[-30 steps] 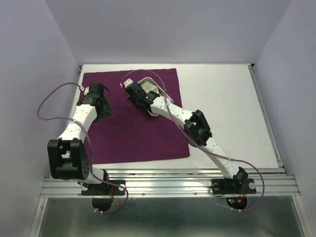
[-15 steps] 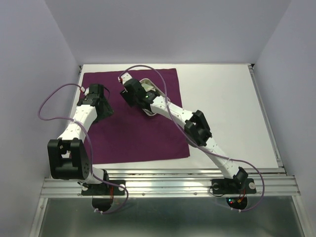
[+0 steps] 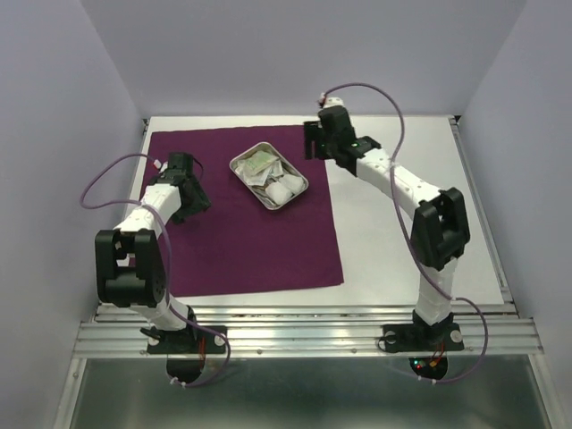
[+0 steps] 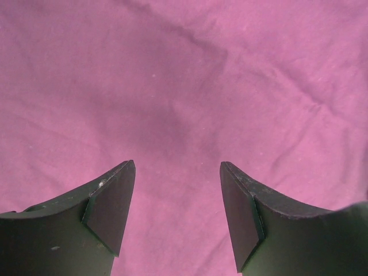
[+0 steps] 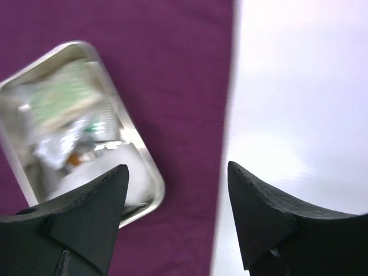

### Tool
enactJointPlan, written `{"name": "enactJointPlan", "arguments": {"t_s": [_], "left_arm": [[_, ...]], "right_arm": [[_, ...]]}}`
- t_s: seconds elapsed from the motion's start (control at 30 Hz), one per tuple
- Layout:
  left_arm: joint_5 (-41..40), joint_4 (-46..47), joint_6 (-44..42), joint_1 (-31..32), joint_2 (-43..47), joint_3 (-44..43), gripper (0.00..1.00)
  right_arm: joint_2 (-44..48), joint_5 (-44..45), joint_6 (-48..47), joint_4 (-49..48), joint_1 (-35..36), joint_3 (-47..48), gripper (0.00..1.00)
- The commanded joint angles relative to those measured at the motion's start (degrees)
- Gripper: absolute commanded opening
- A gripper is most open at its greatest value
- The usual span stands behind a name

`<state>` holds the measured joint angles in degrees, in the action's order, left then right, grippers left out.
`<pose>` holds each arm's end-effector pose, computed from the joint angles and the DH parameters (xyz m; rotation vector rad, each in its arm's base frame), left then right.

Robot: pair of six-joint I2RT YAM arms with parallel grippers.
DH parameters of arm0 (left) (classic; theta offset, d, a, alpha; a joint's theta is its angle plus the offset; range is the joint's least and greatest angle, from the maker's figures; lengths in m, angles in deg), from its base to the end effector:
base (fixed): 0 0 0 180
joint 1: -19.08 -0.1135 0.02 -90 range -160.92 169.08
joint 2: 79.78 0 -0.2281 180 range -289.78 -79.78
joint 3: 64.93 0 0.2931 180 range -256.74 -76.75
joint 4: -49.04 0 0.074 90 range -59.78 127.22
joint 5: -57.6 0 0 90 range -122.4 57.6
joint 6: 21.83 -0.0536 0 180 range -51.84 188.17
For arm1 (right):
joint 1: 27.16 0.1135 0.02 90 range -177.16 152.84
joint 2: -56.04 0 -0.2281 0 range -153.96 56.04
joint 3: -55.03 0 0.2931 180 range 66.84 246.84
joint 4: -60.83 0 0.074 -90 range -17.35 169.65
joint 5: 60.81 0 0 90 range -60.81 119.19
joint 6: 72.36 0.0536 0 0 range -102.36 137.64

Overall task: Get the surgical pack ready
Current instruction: Adjust the surgical kit at the center of the board.

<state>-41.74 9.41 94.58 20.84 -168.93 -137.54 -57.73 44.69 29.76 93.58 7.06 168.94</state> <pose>0.3683 -0.0026 0.1527 -0.6017 2.4592 0.0132 0.4305 0.2755 0.2553 -0.2510 2.1078 0.1911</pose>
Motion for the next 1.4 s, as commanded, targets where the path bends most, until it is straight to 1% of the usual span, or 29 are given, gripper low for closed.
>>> {"name": "enactJointPlan", "arguments": {"t_s": [0.0,0.07,0.13,0.17,0.3,0.43,0.57,0.63,0.67,0.73,0.77,0.83,0.87,0.93,0.97,1.13,1.17,1.3,1.37], "left_arm": [[-0.14,1.36,0.65,-0.18,0.55,-2.57,0.72],[-0.24,2.40,1.70,-0.18,0.29,-2.49,0.72],[0.64,3.11,2.15,-0.18,-0.33,-2.40,0.72],[1.08,3.12,2.32,-0.18,-0.76,-2.57,0.72],[1.26,2.94,2.33,-0.09,-1.82,-3.45,0.71],[1.17,2.85,2.06,-0.18,-1.30,-3.28,0.71],[1.43,2.68,1.80,-0.18,-1.38,-3.28,0.71],[1.70,2.68,1.71,-0.18,-1.38,-3.28,0.71],[1.78,2.76,1.62,-0.18,-1.30,-3.10,0.71],[1.70,2.76,1.54,-0.09,-1.03,-2.93,0.71],[1.78,2.68,1.54,-0.09,-1.03,-2.75,0.71],[1.79,2.68,1.45,-0.09,-0.68,-2.66,0.71],[1.70,2.68,1.45,-0.09,-0.59,-2.57,0.71],[1.78,2.68,1.27,-0.09,-0.59,-2.49,0.71],[1.96,2.68,1.27,0.00,-0.51,-2.49,0.71],[2.31,2.33,0.92,0.44,0.19,-1.87,0.71],[2.23,2.15,0.57,0.52,0.55,-1.26,0.71],[1.78,1.53,-0.48,0.61,3.44,1.37,0.71],[2.74,1.45,-1.36,0.61,5.38,2.26,0.72]], "right_arm": [[0.93,-8.81,9.15,-2.65,-7.84,-9.19,0.73],[0.05,-11.45,9.67,-2.65,-10.38,-11.13,0.71],[-0.74,-13.13,9.85,-2.56,-11.01,-12.10,0.69],[-1.35,-13.83,9.85,-2.65,-11.71,-12.71,0.66],[-4.60,-14.98,9.85,-2.65,-11.72,-12.90,0.64],[-6.54,-20.15,9.85,-4.13,-11.72,-13.25,0.63],[-8.56,-22.10,10.38,-5.37,-11.72,-13.42,0.61],[-9.62,-22.27,10.73,-5.28,-11.72,-13.07,0.57],[-10.41,-22.10,11.08,-5.54,-11.72,-13.07,0.51],[-10.85,-21.40,11.43,-5.72,-11.72,-13.51,0.43],[-11.03,-21.05,11.87,-5.90,-11.72,-13.86,0.34],[-10.59,-20.17,12.31,-6.42,-11.72,-14.74,0.26],[-10.33,-19.38,12.66,-6.95,-11.72,-15.70,0.20],[-9.36,-18.76,12.93,-7.39,-11.72,-16.58,0.11],[-8.92,-18.15,12.93,-8.00,-11.72,-17.11,0.01],[-3.84,-15.77,12.67,-9.85,-11.72,-23.26,0.01],[-3.13,-14.12,12.58,-9.85,-11.72,-24.31,0.01],[1.53,-12.78,12.58,-11.08,-12.24,-31.69,0.01],[4.42,-12.70,12.49,-11.96,-13.64,-36.52,0.01]]}}
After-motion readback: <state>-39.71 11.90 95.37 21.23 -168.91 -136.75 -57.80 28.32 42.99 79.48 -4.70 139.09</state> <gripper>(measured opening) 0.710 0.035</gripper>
